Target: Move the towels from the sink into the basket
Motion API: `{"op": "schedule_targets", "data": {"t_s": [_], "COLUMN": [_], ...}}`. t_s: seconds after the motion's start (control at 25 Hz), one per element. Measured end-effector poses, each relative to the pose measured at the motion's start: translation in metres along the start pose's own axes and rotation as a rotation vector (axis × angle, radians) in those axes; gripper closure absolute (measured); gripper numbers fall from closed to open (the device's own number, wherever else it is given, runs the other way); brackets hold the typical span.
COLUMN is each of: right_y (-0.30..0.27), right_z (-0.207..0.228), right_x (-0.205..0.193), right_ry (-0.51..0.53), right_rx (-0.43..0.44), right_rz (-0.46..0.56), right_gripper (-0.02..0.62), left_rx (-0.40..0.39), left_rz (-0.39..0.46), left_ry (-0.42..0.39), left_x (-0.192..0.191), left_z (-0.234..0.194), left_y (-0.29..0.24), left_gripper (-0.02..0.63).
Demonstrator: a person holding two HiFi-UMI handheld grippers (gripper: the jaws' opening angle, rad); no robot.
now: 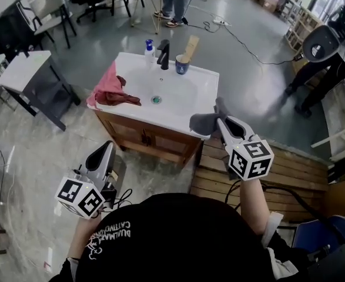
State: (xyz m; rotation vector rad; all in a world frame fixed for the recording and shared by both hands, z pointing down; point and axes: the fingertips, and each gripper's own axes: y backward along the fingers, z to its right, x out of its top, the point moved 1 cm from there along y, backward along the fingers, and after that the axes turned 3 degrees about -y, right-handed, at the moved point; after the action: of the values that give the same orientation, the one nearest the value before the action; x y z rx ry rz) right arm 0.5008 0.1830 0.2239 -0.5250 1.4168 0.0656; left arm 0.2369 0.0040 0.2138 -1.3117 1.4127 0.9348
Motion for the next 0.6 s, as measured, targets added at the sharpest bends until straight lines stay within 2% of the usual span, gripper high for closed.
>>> {"op": "schedule_targets", "data": {"t_s": [0.2,0.44,0.6], "right_y": [-0.003,-0.017,-0.027], "right_z": [-0.054,-0.132,-0.193], "right_x": [-0.008,-0.006,-0.009], "right_ry": [0.002,0.007,0.038], "right_rx": [0.035,0.125,0.215], "right_rz": [-0.02,-0.037,-0.05], "right_gripper": [0.541,0.541,0.541], "left_rx": [0.089,0.22,0.295], "left_rz": [0.013,0.035,0.054], "left_ry": [0.0,0.012,0.018], "left_x": [0.003,0.009,0.009], "left_z": [-0.017,-0.041,-0.048], "left_y": [0.079,0.174,0.228], "left_gripper": [0.604,0.604,0.604]}}
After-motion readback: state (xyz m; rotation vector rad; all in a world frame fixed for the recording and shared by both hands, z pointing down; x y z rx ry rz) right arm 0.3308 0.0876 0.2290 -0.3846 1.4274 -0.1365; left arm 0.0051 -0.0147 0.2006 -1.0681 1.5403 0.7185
